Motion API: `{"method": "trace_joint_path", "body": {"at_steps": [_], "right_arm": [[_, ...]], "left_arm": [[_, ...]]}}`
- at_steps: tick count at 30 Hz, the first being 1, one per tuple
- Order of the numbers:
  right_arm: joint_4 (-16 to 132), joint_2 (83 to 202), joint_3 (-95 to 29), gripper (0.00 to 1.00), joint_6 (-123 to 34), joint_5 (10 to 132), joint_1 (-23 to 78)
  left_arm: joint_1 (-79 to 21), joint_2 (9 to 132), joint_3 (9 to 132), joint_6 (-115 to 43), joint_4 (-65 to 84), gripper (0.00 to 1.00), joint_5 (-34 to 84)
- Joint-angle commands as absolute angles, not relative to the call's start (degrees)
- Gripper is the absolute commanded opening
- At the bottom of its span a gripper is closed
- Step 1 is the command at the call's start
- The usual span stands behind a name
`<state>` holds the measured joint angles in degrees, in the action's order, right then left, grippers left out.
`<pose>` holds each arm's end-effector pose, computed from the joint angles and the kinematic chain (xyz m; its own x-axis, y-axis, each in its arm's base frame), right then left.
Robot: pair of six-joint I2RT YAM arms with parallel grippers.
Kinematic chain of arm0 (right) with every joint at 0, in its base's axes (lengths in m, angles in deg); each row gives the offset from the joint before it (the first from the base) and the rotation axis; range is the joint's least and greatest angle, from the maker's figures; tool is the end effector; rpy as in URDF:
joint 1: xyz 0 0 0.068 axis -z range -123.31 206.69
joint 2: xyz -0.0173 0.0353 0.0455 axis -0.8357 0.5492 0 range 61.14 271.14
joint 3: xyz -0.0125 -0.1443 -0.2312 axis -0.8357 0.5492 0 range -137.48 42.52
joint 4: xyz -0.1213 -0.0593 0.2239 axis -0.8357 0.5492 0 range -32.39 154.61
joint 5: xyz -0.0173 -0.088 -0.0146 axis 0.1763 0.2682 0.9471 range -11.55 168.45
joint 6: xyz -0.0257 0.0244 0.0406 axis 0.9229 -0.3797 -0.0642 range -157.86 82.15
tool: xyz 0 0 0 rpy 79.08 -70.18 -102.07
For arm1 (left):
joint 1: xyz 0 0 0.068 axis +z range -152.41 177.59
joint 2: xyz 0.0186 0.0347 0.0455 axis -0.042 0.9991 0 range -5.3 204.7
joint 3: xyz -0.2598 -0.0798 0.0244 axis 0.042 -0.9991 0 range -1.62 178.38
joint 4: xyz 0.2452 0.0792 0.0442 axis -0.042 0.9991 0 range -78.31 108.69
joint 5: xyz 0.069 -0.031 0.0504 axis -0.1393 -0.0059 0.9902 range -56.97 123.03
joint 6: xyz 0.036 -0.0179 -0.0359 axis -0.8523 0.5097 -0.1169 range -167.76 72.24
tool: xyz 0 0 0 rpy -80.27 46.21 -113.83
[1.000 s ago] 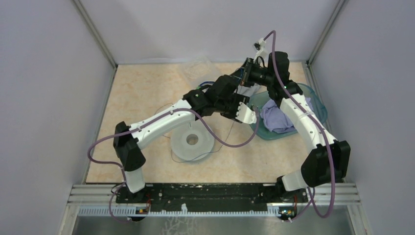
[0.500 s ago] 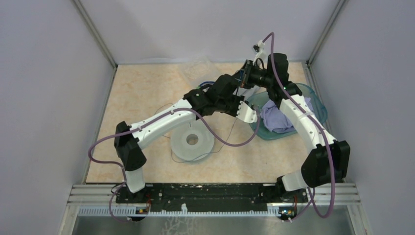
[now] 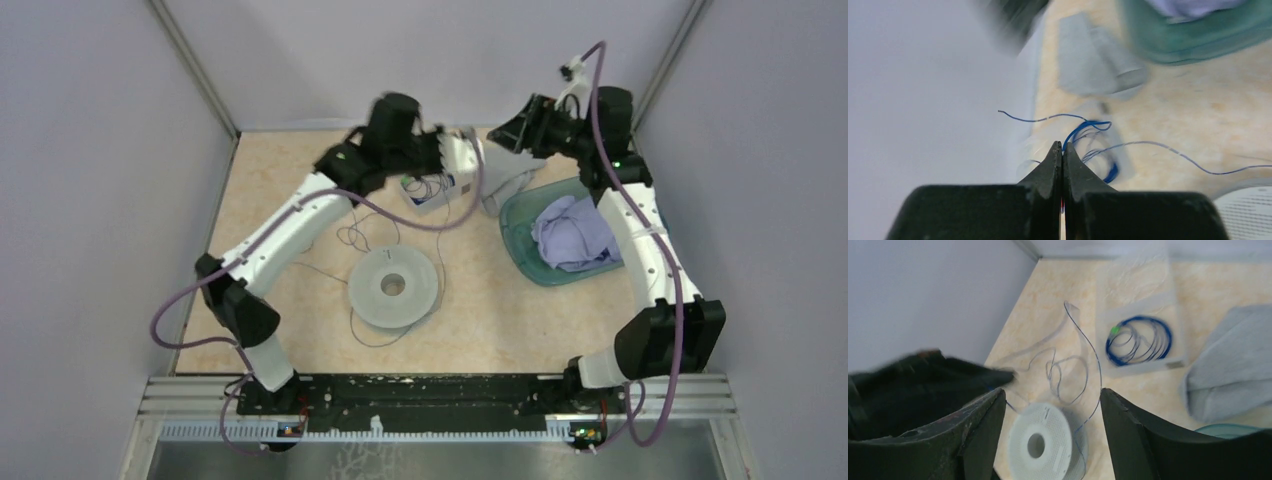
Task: Wrap the cables
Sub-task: Adjust the cable at the center of the board.
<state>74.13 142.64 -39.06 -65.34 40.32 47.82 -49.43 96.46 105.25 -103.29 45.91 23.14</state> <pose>0.3164 0.0716 0.4061 -0.5740 0.2778 -0.7703 -0.4977 0.6286 0.5976 0.2736 -0.3025 0.4006 0.4908 0.6646 -0.5634 0.7393 0.0246 0.6730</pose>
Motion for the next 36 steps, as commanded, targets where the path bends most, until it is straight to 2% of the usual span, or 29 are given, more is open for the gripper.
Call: {"method": "trace_joint_path", "body": {"at_steps": [1,5,10,14,23,29,36], "right_arm": [[73.4,139.3,-46.4,0.71,-63.2,37.6,53.2],[74.5,138.2,-49.5,0.74,-60.5,37.2,54.4],[72.4,138.0,-44.2,0.74,-59.2,35.7,54.4],[72.2,140.3,-39.5,0.73,-54.8,34.6,52.1],[67.2,146.0,-26.3,0.72,-45.4,30.3,41.7],[56.0,146.8,-14.9,0.73,-48.0,27.7,37.7],[40.5,146.0,-3.6,0.73,-55.4,31.3,34.7]], "left_arm": [[-35.8,86.9,111.5,-91.7,37.5,0.00,17.6],[-23.5,82.2,112.8,-85.7,33.3,0.00,18.0],[-9.3,77.3,113.4,-80.0,30.9,0.00,13.9],[-5.6,74.3,114.0,-76.7,31.7,0.00,8.6],[-8.7,77.2,115.2,-52.2,28.2,0.00,-7.5],[-24.0,79.0,111.9,-54.3,30.3,0.00,0.7],[-32.5,85.3,114.6,-47.5,29.6,0.00,3.3]]}}
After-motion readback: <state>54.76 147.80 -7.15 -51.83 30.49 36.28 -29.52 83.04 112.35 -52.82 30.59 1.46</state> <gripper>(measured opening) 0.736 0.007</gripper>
